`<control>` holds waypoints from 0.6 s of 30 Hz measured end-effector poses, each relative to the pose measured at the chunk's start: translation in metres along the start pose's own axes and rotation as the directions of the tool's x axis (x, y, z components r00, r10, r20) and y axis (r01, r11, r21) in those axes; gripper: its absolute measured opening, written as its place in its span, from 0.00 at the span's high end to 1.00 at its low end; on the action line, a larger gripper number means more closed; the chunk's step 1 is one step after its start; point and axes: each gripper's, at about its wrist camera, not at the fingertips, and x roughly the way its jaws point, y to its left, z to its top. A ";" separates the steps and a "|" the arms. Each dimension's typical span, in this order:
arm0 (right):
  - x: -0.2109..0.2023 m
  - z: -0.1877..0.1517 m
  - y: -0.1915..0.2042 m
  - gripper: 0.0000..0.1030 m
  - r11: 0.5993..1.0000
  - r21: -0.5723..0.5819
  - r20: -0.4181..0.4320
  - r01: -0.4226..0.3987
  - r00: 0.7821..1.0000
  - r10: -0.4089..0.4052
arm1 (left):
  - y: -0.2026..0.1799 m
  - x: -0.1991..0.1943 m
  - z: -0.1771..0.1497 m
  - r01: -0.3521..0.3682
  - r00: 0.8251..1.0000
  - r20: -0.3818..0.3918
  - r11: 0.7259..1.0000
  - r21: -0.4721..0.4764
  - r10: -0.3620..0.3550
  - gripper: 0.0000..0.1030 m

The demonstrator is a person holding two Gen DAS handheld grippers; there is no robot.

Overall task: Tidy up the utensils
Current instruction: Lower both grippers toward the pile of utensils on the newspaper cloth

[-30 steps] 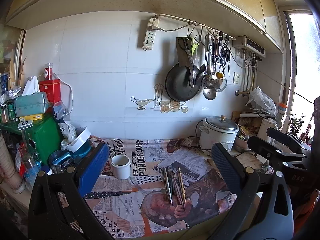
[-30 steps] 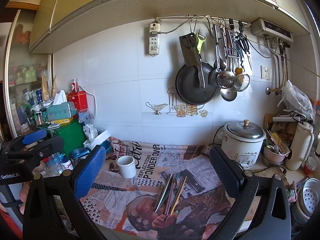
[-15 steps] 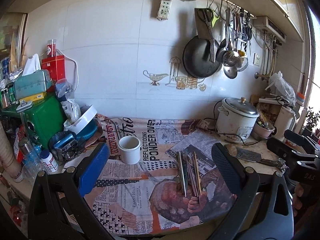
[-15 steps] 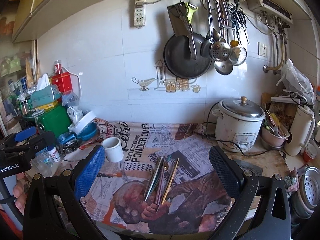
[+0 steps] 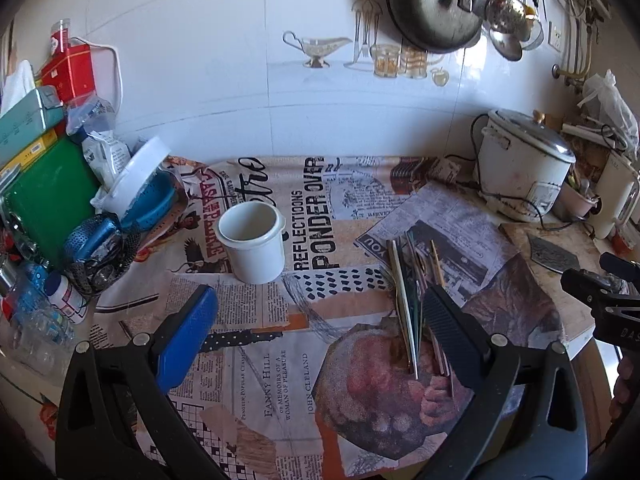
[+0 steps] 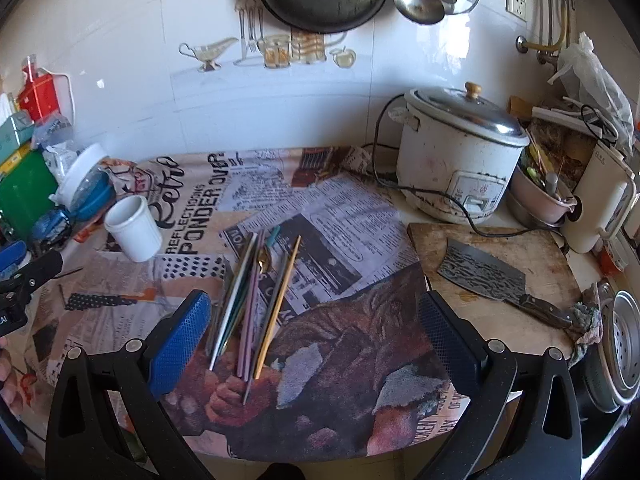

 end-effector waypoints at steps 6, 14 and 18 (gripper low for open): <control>0.059 0.002 -0.005 0.08 0.999 0.024 -0.113 -0.034 0.993 0.037 | -0.012 0.067 0.002 0.020 0.994 -0.106 1.000 0.010 -0.019 0.00; 0.124 0.009 -0.001 0.30 0.989 0.024 -0.241 -0.143 0.960 0.144 | -0.027 0.144 0.002 0.008 0.974 -0.228 1.000 -0.029 -0.014 0.12; 0.153 0.013 0.003 0.41 0.974 0.039 -0.306 -0.225 0.925 0.226 | -0.034 0.167 0.003 0.009 0.965 -0.262 0.999 -0.035 -0.017 0.20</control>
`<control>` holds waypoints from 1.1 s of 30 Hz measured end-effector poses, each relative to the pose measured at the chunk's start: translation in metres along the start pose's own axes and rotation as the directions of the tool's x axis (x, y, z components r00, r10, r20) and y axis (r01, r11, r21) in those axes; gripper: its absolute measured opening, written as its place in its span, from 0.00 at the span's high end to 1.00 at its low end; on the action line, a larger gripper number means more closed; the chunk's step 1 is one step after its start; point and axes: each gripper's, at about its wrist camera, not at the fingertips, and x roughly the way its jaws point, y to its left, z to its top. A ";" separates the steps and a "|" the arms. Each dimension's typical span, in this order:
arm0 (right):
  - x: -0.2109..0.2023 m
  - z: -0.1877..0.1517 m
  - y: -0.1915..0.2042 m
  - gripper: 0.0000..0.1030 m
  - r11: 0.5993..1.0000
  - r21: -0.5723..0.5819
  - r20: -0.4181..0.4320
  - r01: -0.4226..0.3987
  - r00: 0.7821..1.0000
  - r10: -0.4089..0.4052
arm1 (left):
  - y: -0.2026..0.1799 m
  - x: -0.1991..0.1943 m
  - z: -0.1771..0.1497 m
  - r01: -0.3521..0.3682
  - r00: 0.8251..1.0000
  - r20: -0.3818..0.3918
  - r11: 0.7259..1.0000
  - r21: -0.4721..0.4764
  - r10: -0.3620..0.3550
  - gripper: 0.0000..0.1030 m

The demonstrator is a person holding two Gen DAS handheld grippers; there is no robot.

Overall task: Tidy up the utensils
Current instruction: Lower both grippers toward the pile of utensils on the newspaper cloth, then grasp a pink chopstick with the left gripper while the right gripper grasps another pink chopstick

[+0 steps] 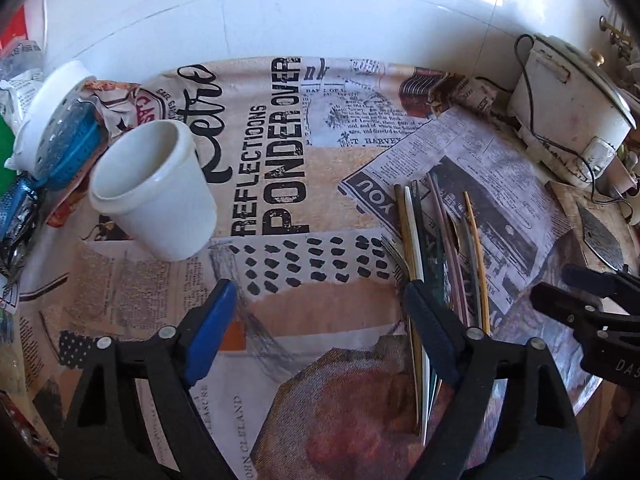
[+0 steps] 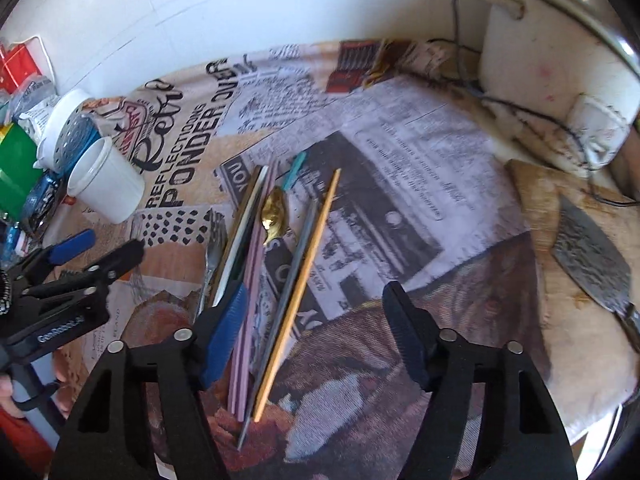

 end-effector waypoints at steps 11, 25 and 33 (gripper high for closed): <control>0.052 0.015 0.004 0.79 0.985 0.039 -0.141 -0.166 0.975 0.170 | -0.002 0.019 0.009 0.113 0.991 -0.066 0.993 -0.015 -0.114 0.58; 0.071 0.026 0.006 0.84 0.980 0.118 -0.180 -0.159 0.967 0.179 | -0.012 0.032 0.021 0.230 0.968 -0.119 0.972 0.051 -0.223 0.64; 0.076 0.028 0.012 0.93 0.982 0.123 -0.183 -0.147 0.969 0.168 | -0.010 0.036 0.022 0.281 0.950 -0.158 0.958 0.057 -0.270 0.64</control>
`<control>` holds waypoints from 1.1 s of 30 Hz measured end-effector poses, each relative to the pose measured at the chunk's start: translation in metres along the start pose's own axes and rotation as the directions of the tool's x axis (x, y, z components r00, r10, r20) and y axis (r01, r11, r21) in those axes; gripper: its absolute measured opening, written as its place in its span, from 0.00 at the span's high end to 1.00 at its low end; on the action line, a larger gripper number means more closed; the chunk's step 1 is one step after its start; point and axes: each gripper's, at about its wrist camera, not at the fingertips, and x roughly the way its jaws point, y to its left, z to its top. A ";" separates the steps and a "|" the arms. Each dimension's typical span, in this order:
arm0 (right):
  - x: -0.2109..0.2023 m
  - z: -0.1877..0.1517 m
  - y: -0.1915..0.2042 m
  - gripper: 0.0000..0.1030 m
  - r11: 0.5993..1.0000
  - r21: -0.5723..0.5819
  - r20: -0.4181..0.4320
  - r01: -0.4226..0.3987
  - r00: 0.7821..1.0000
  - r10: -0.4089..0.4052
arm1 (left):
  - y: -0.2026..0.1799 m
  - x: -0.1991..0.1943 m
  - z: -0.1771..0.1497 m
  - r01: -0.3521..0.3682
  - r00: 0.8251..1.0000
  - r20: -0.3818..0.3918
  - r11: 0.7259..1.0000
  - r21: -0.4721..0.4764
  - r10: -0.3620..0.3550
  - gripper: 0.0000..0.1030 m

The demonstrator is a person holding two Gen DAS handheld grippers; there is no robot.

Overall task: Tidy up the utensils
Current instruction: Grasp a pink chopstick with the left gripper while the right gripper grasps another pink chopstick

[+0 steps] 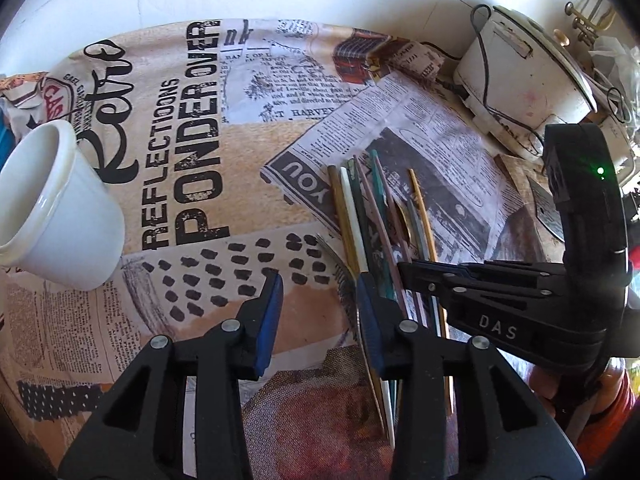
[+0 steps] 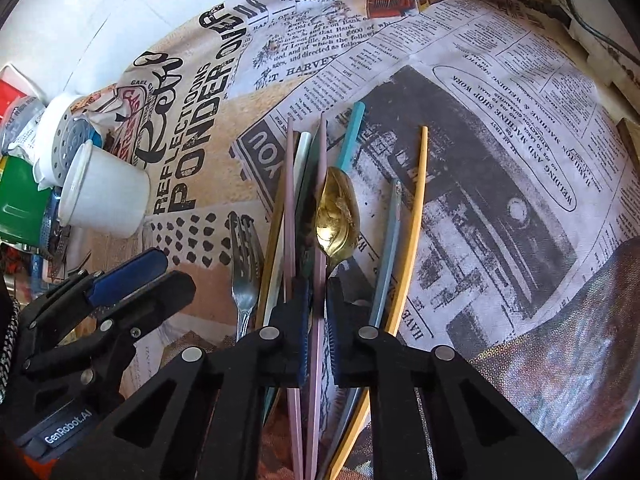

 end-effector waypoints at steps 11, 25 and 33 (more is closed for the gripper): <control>-0.024 -0.008 -0.011 0.94 0.999 0.029 0.064 -0.031 0.998 0.029 | -0.024 0.004 0.008 0.046 0.999 -0.018 0.999 0.010 -0.046 0.64; -0.059 -0.023 -0.039 0.94 0.998 0.061 0.158 -0.004 0.987 -0.006 | -0.064 0.035 0.012 0.120 0.983 -0.140 0.993 0.014 -0.117 0.86; -0.066 -0.026 -0.054 0.94 0.995 0.093 0.176 -0.029 0.984 0.013 | -0.064 0.057 0.016 0.052 0.983 -0.179 0.999 -0.008 -0.052 0.89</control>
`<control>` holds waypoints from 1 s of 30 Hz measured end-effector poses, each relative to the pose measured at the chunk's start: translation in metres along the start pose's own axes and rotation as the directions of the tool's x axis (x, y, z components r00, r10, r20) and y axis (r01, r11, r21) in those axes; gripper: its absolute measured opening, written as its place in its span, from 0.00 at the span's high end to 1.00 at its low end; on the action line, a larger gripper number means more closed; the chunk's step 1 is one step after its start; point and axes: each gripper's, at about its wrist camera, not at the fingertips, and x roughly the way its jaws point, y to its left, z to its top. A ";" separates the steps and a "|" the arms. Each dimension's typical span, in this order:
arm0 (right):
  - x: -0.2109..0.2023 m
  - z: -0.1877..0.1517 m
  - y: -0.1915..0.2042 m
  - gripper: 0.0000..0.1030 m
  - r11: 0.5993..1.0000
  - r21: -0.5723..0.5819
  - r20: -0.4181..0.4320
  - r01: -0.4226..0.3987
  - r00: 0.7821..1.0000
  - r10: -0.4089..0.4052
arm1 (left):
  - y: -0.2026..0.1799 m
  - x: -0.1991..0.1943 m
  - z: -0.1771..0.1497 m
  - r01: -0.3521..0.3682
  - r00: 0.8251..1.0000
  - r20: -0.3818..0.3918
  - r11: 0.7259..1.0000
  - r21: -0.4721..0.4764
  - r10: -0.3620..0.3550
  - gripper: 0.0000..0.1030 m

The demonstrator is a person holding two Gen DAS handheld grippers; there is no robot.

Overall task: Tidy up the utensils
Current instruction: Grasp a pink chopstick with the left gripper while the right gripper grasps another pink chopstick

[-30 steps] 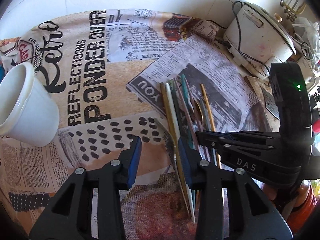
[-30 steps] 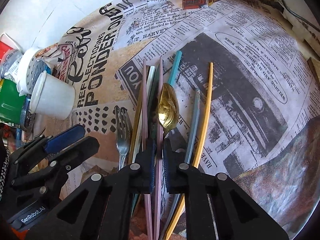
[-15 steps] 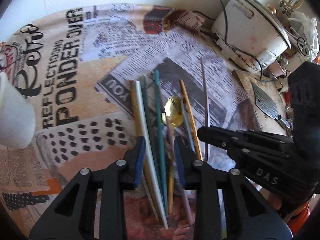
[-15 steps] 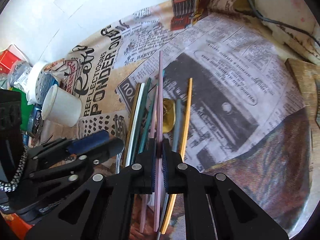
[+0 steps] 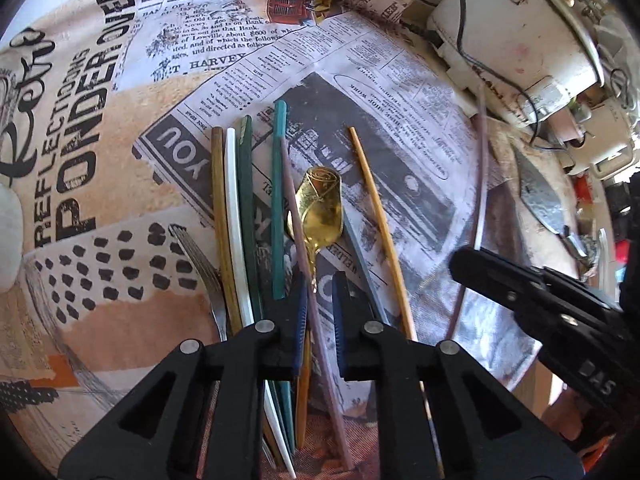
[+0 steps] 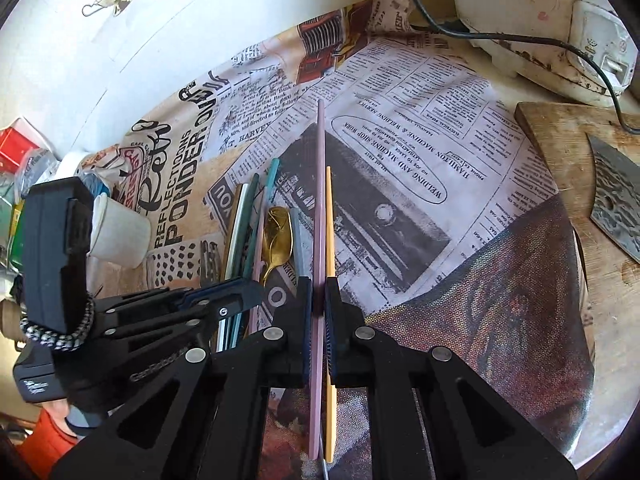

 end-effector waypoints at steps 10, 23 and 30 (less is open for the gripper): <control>-0.011 0.000 -0.005 0.94 0.999 0.012 0.029 -0.029 0.999 0.029 | -0.010 0.013 0.006 -0.084 0.996 0.010 0.995 0.049 0.084 0.93; 0.012 -0.003 0.000 0.85 1.000 -0.002 -0.061 -0.001 0.998 0.001 | 0.003 -0.011 0.003 -0.011 0.999 0.037 1.000 0.007 0.011 0.97; 0.036 0.003 0.018 0.79 0.995 -0.075 -0.084 0.061 0.994 -0.067 | 0.015 -0.042 -0.003 0.000 0.994 0.114 1.000 -0.030 0.003 0.97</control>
